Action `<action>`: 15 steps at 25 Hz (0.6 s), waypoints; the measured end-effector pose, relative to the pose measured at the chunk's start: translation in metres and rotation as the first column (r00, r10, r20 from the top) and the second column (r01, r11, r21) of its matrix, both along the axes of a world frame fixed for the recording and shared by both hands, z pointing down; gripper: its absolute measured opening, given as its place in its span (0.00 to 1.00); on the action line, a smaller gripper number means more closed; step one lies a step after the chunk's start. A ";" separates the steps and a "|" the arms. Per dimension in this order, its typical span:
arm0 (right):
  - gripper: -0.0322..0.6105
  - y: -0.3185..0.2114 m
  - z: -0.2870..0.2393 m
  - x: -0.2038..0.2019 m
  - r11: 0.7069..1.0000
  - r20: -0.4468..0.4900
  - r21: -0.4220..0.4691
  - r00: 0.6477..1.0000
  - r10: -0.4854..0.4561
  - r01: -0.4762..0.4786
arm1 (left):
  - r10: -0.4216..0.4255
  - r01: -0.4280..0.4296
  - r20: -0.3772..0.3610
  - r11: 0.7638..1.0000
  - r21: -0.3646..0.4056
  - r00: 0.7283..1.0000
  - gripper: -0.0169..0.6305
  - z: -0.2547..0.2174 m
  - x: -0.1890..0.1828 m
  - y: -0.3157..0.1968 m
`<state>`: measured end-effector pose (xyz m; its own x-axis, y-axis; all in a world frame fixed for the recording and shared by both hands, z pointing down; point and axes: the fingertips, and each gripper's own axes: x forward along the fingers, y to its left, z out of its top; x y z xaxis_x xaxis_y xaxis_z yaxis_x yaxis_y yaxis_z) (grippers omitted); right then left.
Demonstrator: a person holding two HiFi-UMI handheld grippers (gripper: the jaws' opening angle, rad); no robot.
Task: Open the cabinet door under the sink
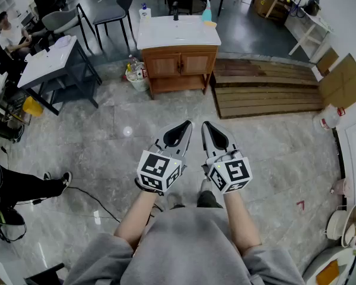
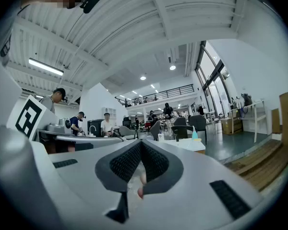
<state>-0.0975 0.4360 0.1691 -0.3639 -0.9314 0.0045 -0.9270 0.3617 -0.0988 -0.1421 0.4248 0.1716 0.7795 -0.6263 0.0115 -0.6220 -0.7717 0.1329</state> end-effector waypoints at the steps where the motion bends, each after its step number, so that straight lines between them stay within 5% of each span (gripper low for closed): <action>1: 0.06 0.000 0.002 -0.002 1.000 -0.001 -0.002 1.000 0.000 0.000 | -0.002 0.002 -0.003 1.000 -0.005 1.000 0.05 0.002 -0.003 0.000; 15: 0.06 -0.007 0.010 -0.032 1.000 0.023 -0.010 0.999 -0.029 0.029 | -0.022 0.021 -0.016 0.999 -0.032 1.000 0.05 0.010 -0.034 -0.008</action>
